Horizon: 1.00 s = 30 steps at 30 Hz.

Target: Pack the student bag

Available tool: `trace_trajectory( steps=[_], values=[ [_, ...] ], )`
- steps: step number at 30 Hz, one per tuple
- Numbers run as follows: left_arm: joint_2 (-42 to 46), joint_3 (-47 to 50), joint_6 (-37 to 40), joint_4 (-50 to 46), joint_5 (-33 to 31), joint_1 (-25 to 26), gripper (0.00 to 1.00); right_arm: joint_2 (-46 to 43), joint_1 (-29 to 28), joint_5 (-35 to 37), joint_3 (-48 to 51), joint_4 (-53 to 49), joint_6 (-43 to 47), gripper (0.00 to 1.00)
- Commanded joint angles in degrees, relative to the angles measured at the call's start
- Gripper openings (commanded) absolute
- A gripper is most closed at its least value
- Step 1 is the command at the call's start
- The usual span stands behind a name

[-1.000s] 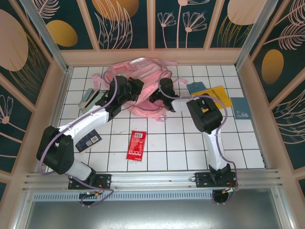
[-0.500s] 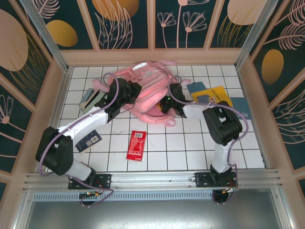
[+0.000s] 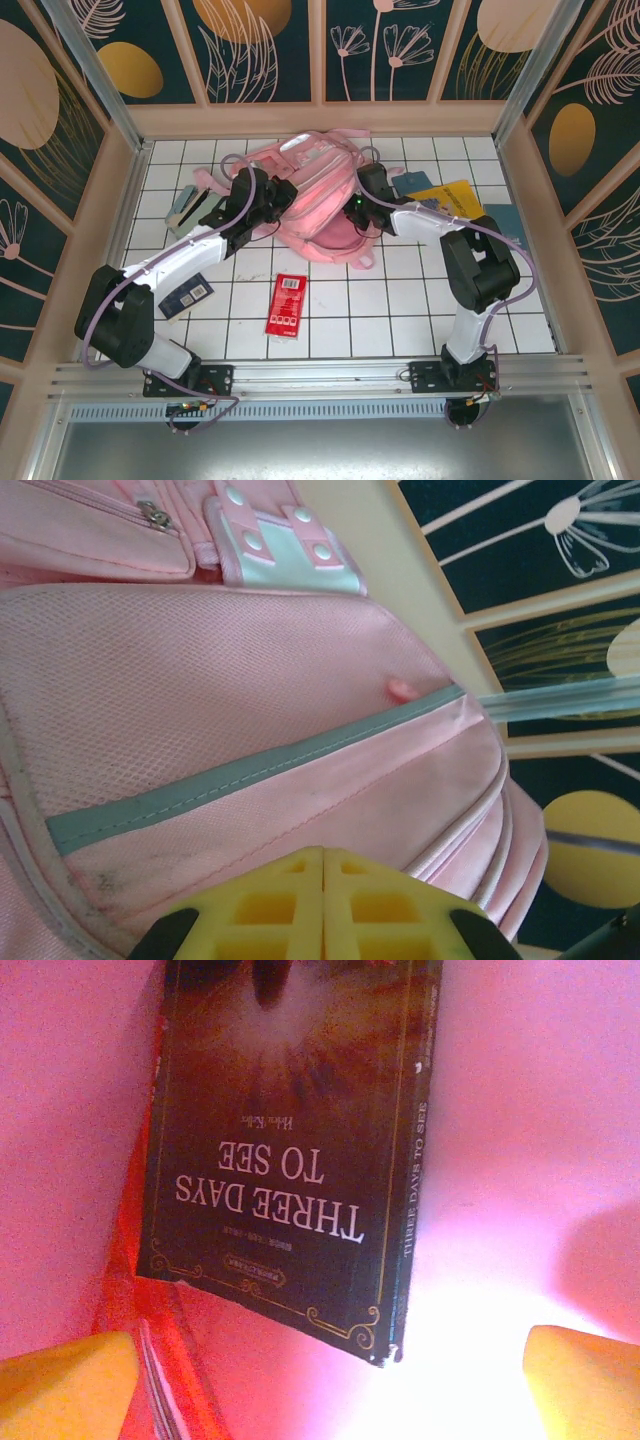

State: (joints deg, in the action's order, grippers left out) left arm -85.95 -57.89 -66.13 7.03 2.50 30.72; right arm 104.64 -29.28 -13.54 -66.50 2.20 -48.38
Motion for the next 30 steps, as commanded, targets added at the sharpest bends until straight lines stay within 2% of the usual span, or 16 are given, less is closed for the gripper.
trace_trajectory(
  steps=[1,5,8,12,16,24,30],
  values=[
    [1.1,1.9,7.4,-1.3,2.1,-0.3,0.08,-2.5,0.2,-3.1,-0.6,1.4,4.9,0.99],
    [2.6,6.5,14.1,-1.6,3.8,0.6,0.07,-2.3,-0.1,-4.1,0.9,3.8,3.9,0.99],
    [5.9,10.4,19.5,-3.5,0.3,3.2,0.09,-2.2,-0.2,-4.3,1.0,4.1,3.8,0.99],
    [11.5,17.0,23.8,-3.3,-5.3,7.0,0.15,-2.0,-0.2,-5.2,1.2,4.8,3.5,0.99],
    [15.4,24.4,25.5,2.1,-4.7,8.9,0.24,-2.1,-0.3,-6.6,0.9,4.4,2.9,0.99],
    [7.1,24.1,31.0,8.2,-6.6,11.5,0.28,-3.7,-0.5,-7.4,0.6,2.9,2.1,0.99],
    [1.2,20.4,34.7,10.5,-6.6,12.9,0.37,-3.8,-0.7,-8.3,0.9,2.6,1.4,0.99]
  ],
)
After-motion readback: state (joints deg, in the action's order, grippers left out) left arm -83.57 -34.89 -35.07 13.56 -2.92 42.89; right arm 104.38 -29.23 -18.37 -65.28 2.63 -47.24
